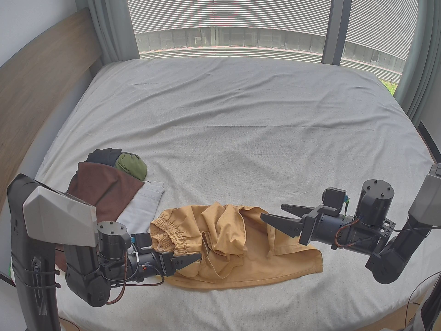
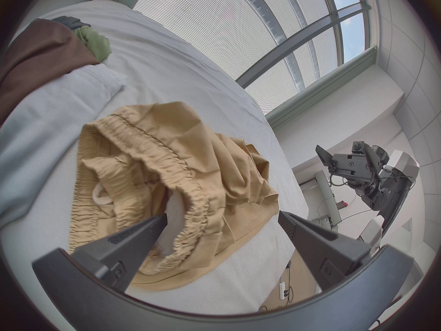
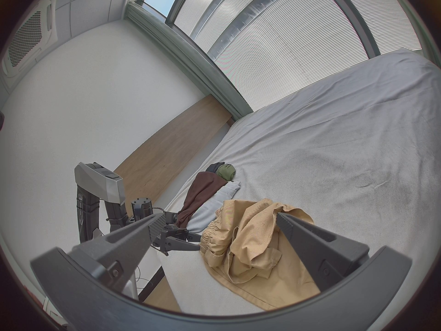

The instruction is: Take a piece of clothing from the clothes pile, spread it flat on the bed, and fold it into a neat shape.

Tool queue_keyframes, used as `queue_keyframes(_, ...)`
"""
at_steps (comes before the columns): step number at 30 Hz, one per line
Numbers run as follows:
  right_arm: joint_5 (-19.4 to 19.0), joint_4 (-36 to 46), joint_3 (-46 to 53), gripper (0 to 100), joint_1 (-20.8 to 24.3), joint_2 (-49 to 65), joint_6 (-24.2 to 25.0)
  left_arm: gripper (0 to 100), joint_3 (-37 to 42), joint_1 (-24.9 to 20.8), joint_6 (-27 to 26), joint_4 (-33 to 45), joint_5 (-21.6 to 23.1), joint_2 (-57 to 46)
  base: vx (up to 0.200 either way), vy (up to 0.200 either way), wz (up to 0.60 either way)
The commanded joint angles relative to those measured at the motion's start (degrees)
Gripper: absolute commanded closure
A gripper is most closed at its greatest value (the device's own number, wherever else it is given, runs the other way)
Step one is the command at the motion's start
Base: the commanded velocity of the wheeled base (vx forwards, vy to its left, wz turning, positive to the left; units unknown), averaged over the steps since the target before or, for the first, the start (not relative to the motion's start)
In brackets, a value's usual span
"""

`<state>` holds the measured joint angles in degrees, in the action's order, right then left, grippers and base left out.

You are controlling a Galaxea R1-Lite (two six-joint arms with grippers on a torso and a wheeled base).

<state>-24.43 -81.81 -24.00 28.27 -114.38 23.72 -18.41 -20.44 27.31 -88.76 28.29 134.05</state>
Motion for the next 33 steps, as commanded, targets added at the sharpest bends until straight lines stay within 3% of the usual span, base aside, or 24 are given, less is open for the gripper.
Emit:
queue_keyframes(1,0.00,0.07,0.01,0,-0.06,-0.05,0.01,0,-0.58,-1.18,0.11,-0.01,0.01,0.42,0.000,0.000,0.00)
queue_keyframes(19,0.00,-0.02,0.01,0,0.03,-0.14,0.01,0,-3.13,-2.06,0.47,-0.10,-0.70,3.68,0.000,0.000,0.00)
queue_keyframes(20,0.00,-0.02,0.01,0,0.03,-0.14,0.01,100,-3.13,-2.06,0.47,-0.19,-0.70,3.68,0.000,0.000,0.00)
queue_keyframes(33,-0.18,0.16,0.01,0,0.91,-0.93,0.01,100,-3.21,-1.00,0.38,-0.36,-0.96,2.71,0.000,0.000,0.00)
